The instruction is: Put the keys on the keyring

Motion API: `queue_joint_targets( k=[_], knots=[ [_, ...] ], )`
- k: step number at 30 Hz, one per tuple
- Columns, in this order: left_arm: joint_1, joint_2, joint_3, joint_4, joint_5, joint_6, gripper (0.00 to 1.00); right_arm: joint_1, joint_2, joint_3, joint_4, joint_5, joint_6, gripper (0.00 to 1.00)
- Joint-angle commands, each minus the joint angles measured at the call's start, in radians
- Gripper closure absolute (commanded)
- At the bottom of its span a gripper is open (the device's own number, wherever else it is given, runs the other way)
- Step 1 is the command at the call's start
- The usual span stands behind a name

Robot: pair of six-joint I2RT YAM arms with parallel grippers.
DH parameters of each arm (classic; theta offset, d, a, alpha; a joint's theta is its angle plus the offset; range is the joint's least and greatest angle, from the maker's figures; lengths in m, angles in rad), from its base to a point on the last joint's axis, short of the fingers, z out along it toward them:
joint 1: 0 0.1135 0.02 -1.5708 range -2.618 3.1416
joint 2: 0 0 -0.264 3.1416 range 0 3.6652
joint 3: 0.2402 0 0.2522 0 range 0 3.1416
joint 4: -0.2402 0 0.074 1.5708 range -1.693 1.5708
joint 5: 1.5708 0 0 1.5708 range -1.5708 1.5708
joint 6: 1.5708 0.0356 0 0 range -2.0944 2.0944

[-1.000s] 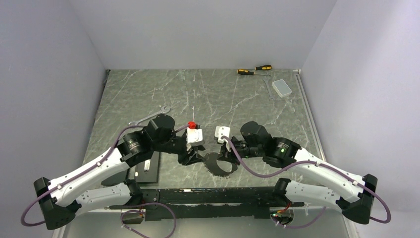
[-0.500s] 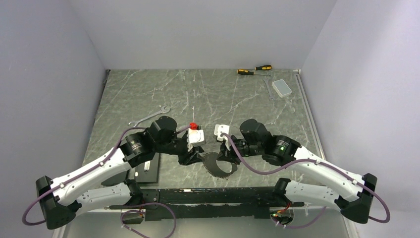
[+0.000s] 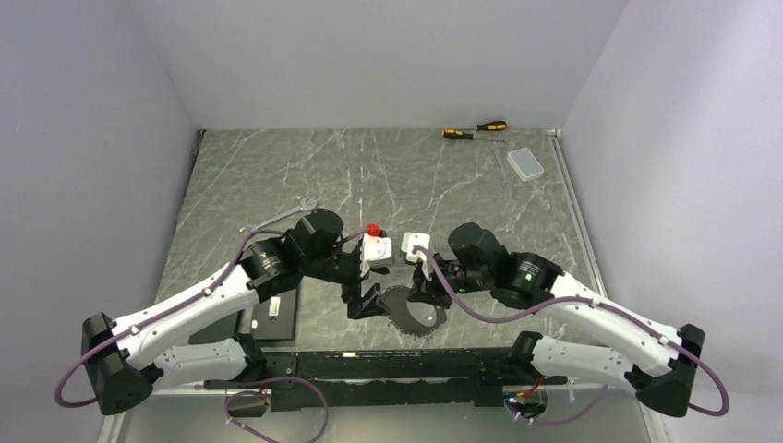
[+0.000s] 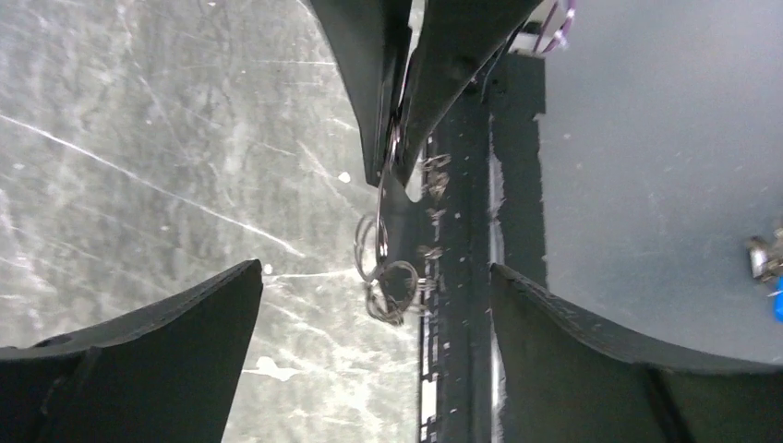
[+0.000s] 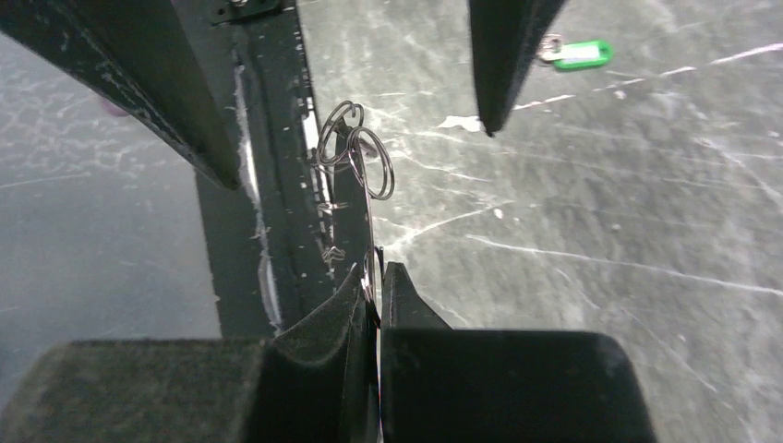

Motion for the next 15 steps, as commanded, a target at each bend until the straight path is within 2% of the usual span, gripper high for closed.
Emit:
queue_joint_targets(
  k=[1, 4, 7, 15],
  knots=[
    [0.036, -0.009, -0.039, 0.128, 0.115, -0.146, 0.01, -0.001, -0.117, -0.061, 0.094, 0.145, -0.017, 1.0],
    [0.054, -0.055, -0.135, 0.341, 0.136, -0.322, 0.0, 0.001, -0.177, -0.118, 0.163, 0.166, -0.048, 1.0],
    [0.056, -0.075, -0.215, 0.526, 0.105, -0.437, 0.01, 0.001, -0.235, -0.169, 0.231, 0.149, -0.074, 1.0],
    [0.056, -0.069, -0.3, 0.743, 0.036, -0.509, 0.09, 0.002, -0.269, -0.2, 0.295, 0.075, -0.11, 1.0]
  ],
)
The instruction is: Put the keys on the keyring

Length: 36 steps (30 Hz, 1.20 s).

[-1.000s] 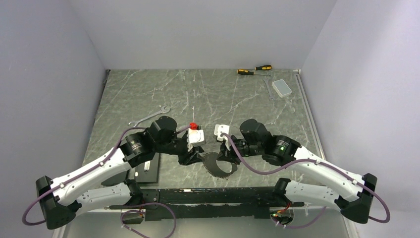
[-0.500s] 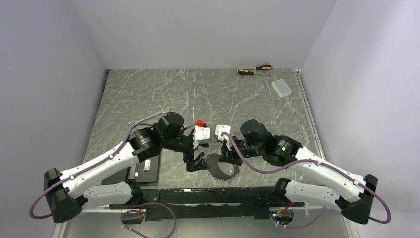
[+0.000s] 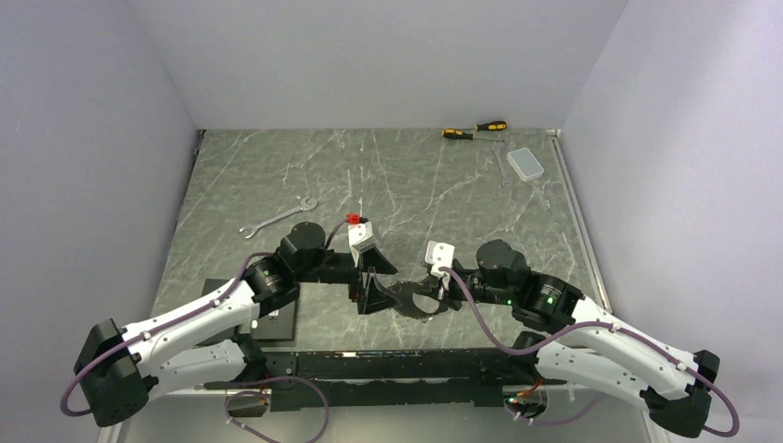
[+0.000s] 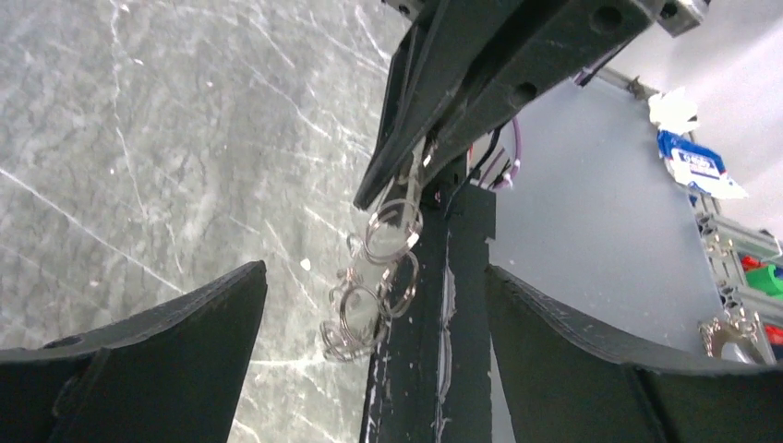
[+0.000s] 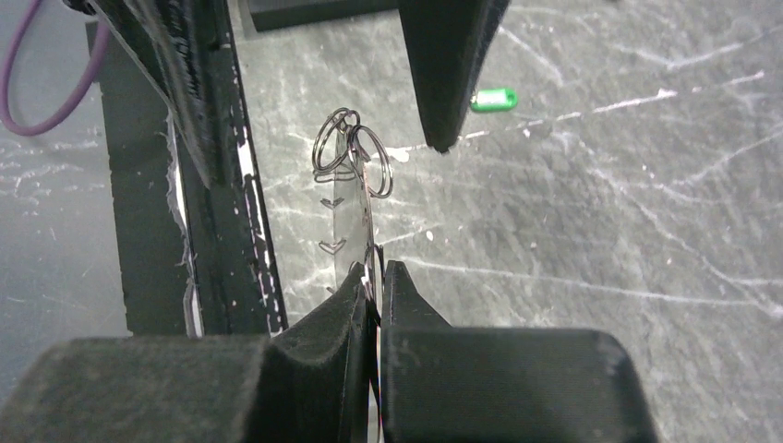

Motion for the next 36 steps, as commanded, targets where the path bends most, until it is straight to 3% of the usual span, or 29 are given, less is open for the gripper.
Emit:
queue_joint_targets(
  k=[1, 3, 5, 9, 13, 17, 20, 29, 33, 34, 36],
  knots=[
    [0.003, -0.009, -0.022, 0.208, -0.04, -0.067, 0.11, 0.003, -0.018, 0.001, 0.118, -0.06, -0.03, 1.0],
    [0.003, 0.005, -0.034, 0.241, -0.031, -0.062, 0.18, 0.002, -0.031, -0.008, 0.135, -0.09, -0.028, 1.0],
    [0.002, 0.027, -0.039, 0.274, -0.001, -0.051, 0.35, 0.002, -0.05, -0.019, 0.169, -0.115, -0.023, 1.0],
    [-0.004, 0.06, -0.02, 0.247, 0.029, -0.013, 0.98, 0.002, -0.097, -0.031, 0.212, -0.132, -0.013, 1.0],
    [-0.008, 0.051, -0.015, 0.224, 0.008, -0.002, 0.98, 0.002, -0.127, -0.041, 0.238, -0.144, -0.01, 1.0],
    [-0.008, 0.026, -0.052, 0.311, 0.015, -0.031, 0.73, 0.002, -0.125, -0.048, 0.25, -0.147, 0.006, 1.0],
    [-0.009, 0.025, -0.093, 0.405, -0.001, -0.083, 0.69, 0.002, -0.112, -0.043, 0.251, -0.151, 0.015, 1.0],
    [-0.01, 0.046, -0.092, 0.45, 0.003, -0.098, 0.99, 0.002, -0.095, -0.026, 0.217, -0.157, 0.008, 1.0],
    [-0.01, 0.038, -0.079, 0.418, 0.016, -0.074, 1.0, 0.001, -0.089, -0.014, 0.186, -0.151, 0.002, 1.0],
    [-0.011, 0.033, -0.077, 0.406, 0.015, -0.068, 1.0, 0.002, -0.085, -0.006, 0.17, -0.145, 0.0, 0.95],
    [-0.01, 0.02, -0.073, 0.387, 0.006, -0.065, 1.0, 0.002, -0.08, 0.02, 0.126, -0.134, -0.015, 0.72]
  ],
)
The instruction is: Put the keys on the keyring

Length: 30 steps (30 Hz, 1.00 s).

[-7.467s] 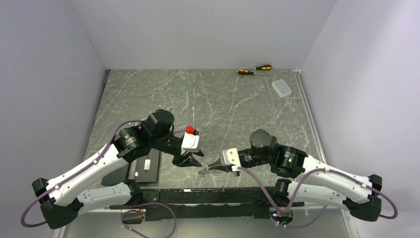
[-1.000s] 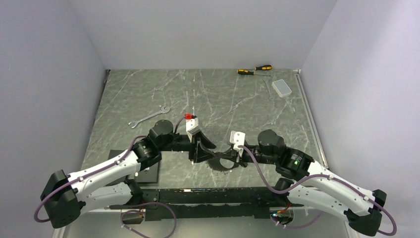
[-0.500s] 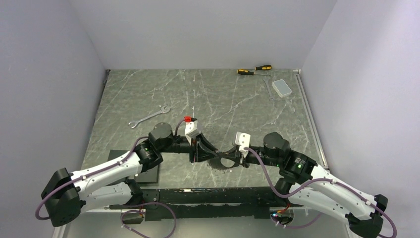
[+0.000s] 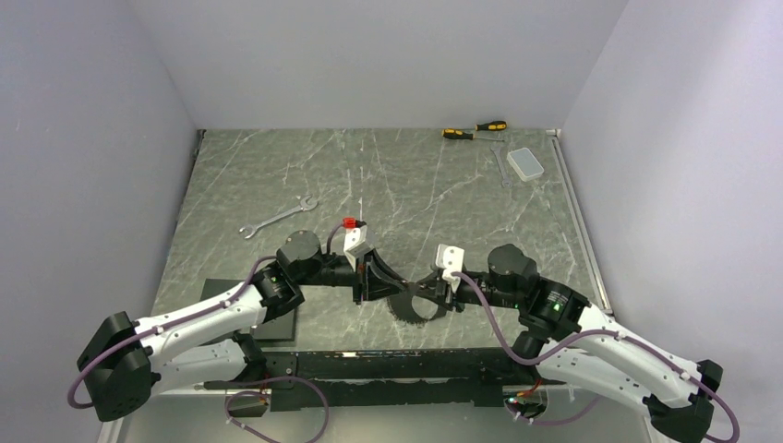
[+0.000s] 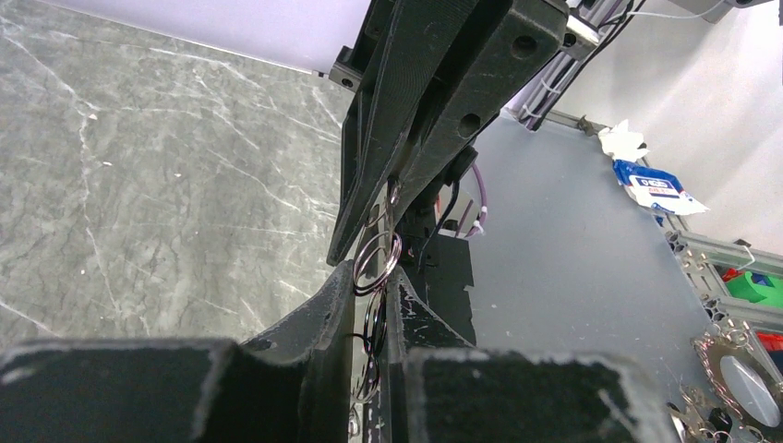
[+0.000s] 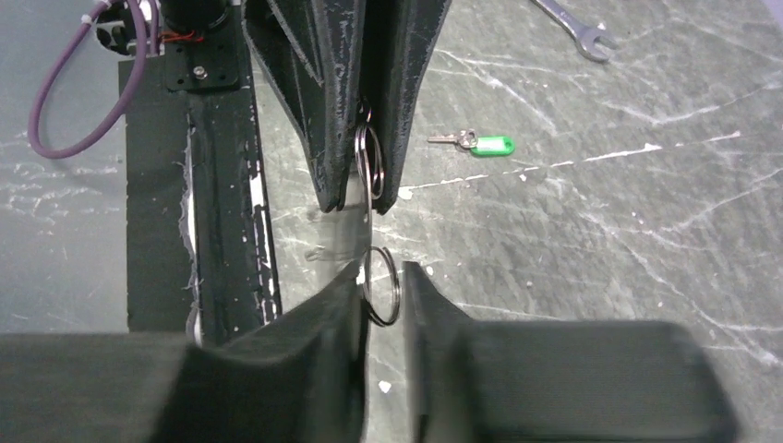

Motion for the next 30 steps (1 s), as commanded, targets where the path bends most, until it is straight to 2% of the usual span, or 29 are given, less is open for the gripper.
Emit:
queue_joint_targets(
  k=[1, 5, 11, 16, 17, 19, 27, 30],
  knots=[
    [0.007, -0.016, 0.031, 0.0, -0.047, 0.016, 1.0, 0.016, 0.002, 0.096, 0.012, -0.068, -0.023, 0.63],
    [0.008, -0.029, 0.029, -0.018, -0.082, 0.01, 1.0, 0.016, -0.04, 0.109, 0.027, -0.064, -0.042, 0.56],
    [0.007, 0.0, 0.04, -0.028, -0.131, -0.028, 1.0, 0.015, -0.076, 0.079, 0.114, -0.076, -0.094, 0.55],
    [0.006, 0.046, 0.069, -0.085, -0.177, -0.058, 1.0, 0.015, -0.048, 0.114, 0.107, -0.14, -0.104, 0.54],
    [0.007, 0.052, 0.07, -0.088, -0.18, -0.061, 1.0, 0.016, -0.039, 0.12, 0.1, -0.159, -0.106, 0.48],
    [0.007, 0.059, 0.065, -0.083, -0.189, -0.069, 1.0, 0.016, -0.026, 0.138, 0.074, -0.194, -0.108, 0.41],
    [0.006, 0.044, 0.046, -0.104, -0.214, -0.059, 1.0, 0.015, 0.016, 0.195, -0.05, -0.272, -0.094, 0.35],
    [0.006, 0.03, 0.047, -0.133, -0.227, -0.041, 1.0, 0.016, 0.038, 0.236, -0.169, -0.335, -0.104, 0.3]
  ],
)
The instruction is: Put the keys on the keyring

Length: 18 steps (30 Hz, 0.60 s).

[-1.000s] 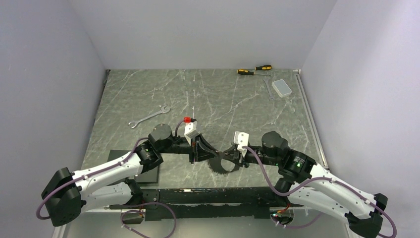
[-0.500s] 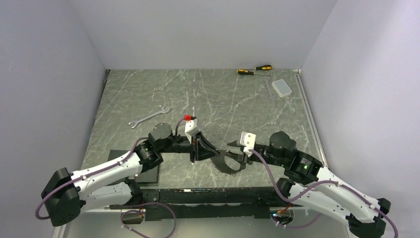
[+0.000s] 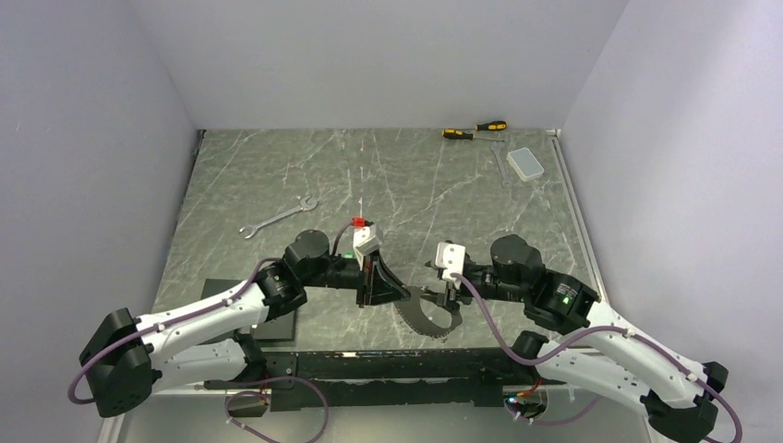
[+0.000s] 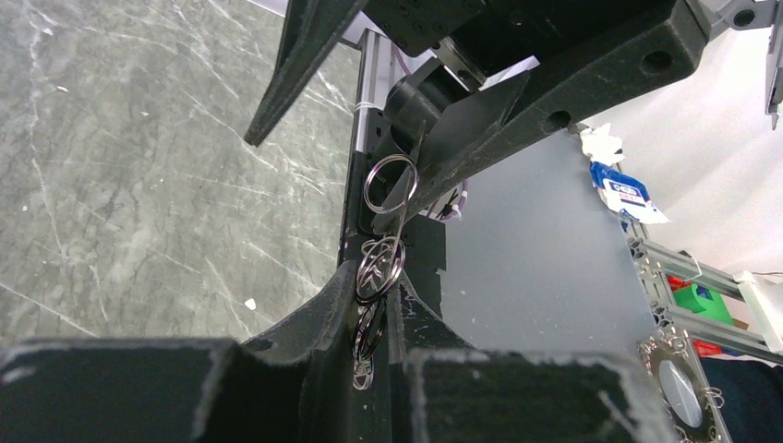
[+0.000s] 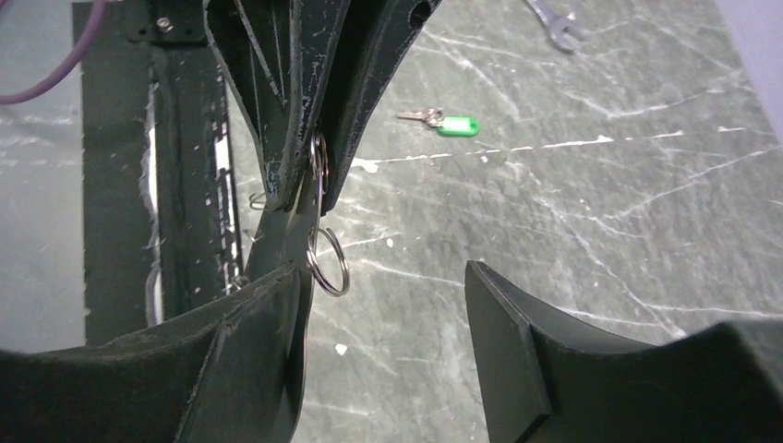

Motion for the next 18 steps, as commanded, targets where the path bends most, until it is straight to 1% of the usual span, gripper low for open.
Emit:
queue_joint_targets(
  k=[1, 3, 5, 8, 10, 11, 13, 16, 18],
  knots=[
    [0.026, -0.001, 0.015, -0.028, -0.199, 0.049, 1.0, 0.037, 0.024, 0.129, -0.075, -0.367, 0.032, 0.29],
    [0.025, -0.022, 0.016, -0.052, -0.224, 0.064, 1.0, 0.039, 0.073, 0.161, -0.179, -0.334, 0.031, 0.27],
    [0.025, -0.048, 0.021, -0.101, -0.268, 0.088, 1.0, 0.039, 0.124, 0.2, -0.264, -0.26, 0.041, 0.26],
    [0.025, -0.085, 0.042, -0.204, -0.34, 0.141, 1.0, 0.039, 0.151, 0.212, -0.298, -0.163, 0.084, 0.19],
    [0.026, -0.111, 0.051, -0.255, -0.399, 0.166, 1.0, 0.038, 0.149, 0.209, -0.276, -0.052, 0.138, 0.17],
    [0.027, -0.121, 0.049, -0.266, -0.414, 0.171, 1.0, 0.038, 0.142, 0.205, -0.26, -0.025, 0.154, 0.17],
    [0.027, -0.133, 0.047, -0.27, -0.408, 0.179, 1.0, 0.039, 0.111, 0.168, -0.189, -0.03, 0.167, 0.19],
    [0.027, -0.127, 0.048, -0.266, -0.384, 0.187, 1.0, 0.039, 0.04, 0.069, 0.029, -0.042, 0.197, 0.2],
    [0.028, -0.121, 0.048, -0.25, -0.355, 0.189, 1.0, 0.038, 0.009, 0.001, 0.182, -0.008, 0.199, 0.2]
  ],
)
